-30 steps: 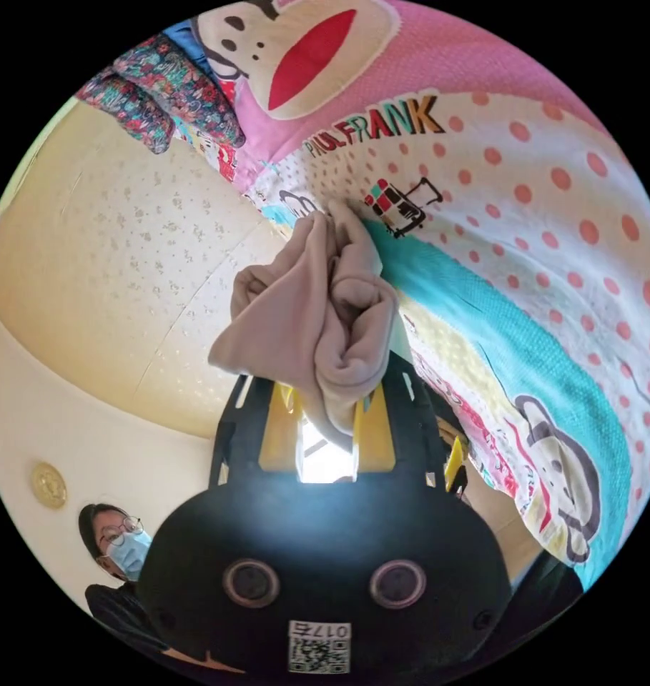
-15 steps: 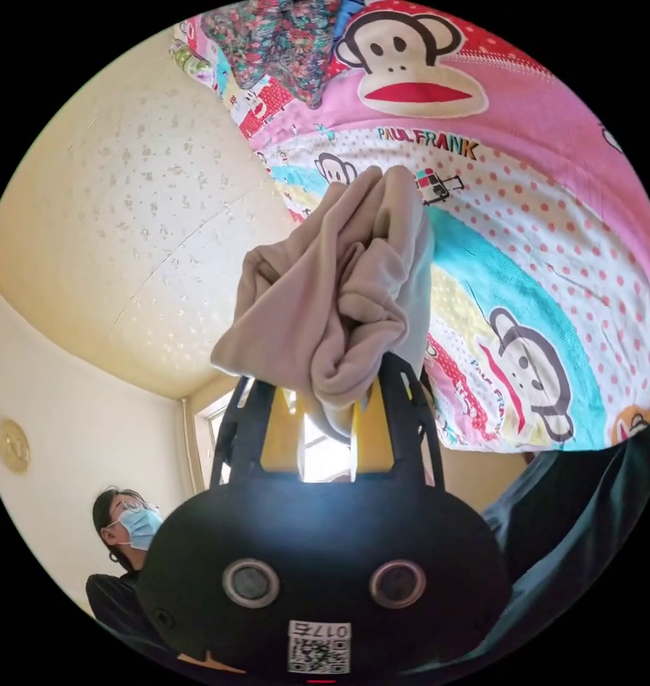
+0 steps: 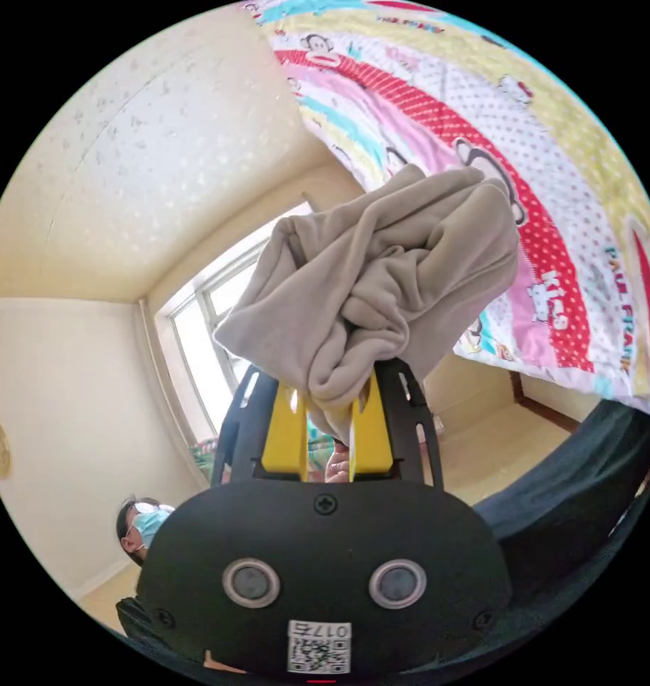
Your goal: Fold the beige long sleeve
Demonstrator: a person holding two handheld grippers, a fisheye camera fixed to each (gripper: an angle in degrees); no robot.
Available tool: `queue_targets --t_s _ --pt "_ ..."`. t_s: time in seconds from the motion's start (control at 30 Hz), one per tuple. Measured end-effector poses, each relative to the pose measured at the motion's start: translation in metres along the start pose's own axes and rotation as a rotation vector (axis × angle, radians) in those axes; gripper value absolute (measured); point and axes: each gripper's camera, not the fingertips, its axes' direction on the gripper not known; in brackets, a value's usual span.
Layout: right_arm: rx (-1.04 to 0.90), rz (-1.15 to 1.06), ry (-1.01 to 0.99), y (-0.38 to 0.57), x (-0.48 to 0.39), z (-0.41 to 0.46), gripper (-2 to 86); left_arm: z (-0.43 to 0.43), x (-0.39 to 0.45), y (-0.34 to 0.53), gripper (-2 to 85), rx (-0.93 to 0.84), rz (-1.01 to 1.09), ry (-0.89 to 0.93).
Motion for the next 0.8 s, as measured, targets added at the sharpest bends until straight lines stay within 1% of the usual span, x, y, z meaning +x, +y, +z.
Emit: queue_targets --t_s 0.03,0.07,0.1,0.13,0.17,0.2,0.27,0.33,0.4,0.43,0.5,0.53,0.57,0.6,0.67,0.73,0.8 --pt "-0.036 -0.031 -0.016 -0.005 -0.009 0.022 10.1 -0.019 0.041 0.005 9.5 0.033 0.120 0.002" --pt "-0.107 -0.100 -0.053 -0.012 -0.028 0.068 10.1 -0.037 0.083 0.013 9.5 0.062 0.249 0.000" --pt "-0.175 -0.175 -0.088 -0.016 -0.047 0.111 10.2 -0.047 0.104 0.017 9.5 0.074 0.312 -0.002" --pt "-0.209 -0.215 -0.105 -0.017 -0.055 0.131 10.2 -0.064 0.142 0.026 9.5 0.098 0.431 -0.010" --pt "-0.272 -0.291 -0.134 -0.020 -0.068 0.170 10.2 -0.081 0.173 0.034 9.6 0.125 0.534 -0.027" --pt "-0.321 -0.345 -0.152 -0.024 -0.075 0.204 10.2 -0.089 0.186 0.037 9.6 0.142 0.581 -0.041" --pt "-0.354 -0.394 -0.142 -0.034 -0.070 0.247 9.9 -0.116 0.220 0.041 9.6 0.237 0.701 -0.132" --pt "-0.359 -0.399 -0.103 -0.050 -0.049 0.280 9.6 -0.131 0.224 0.028 9.7 0.299 0.745 -0.220" --pt "-0.330 -0.404 -0.003 -0.075 0.002 0.308 9.2 -0.147 0.203 -0.003 10.1 0.349 0.707 -0.261" --pt "-0.310 -0.411 0.043 -0.081 0.018 0.311 9.1 -0.155 0.175 -0.034 10.6 0.366 0.653 -0.279" --pt "-0.239 -0.376 0.277 -0.108 0.093 0.312 8.8 -0.166 0.113 -0.089 11.9 0.366 0.550 -0.311" --pt "-0.218 -0.343 0.345 -0.114 0.113 0.308 8.7 -0.171 0.055 -0.122 12.2 0.354 0.408 -0.295" --pt "-0.158 -0.241 0.454 -0.122 0.155 0.297 8.7 -0.173 -0.005 -0.139 11.8 0.343 0.278 -0.217" --pt "-0.123 -0.232 0.352 -0.123 0.183 0.287 8.6 -0.173 -0.029 -0.142 11.3 0.345 0.263 -0.157" --pt "-0.111 -0.274 0.248 -0.117 0.199 0.280 8.6 -0.167 -0.102 -0.130 10.7 0.366 0.311 0.057" --pt "-0.135 -0.317 0.250 -0.109 0.201 0.283 8.8 -0.157 -0.140 -0.115 9.7 0.365 0.332 0.160" --pt "-0.169 -0.293 0.272 -0.100 0.201 0.290 9.3 -0.148 -0.168 -0.099 6.9 0.376 0.320 0.178"
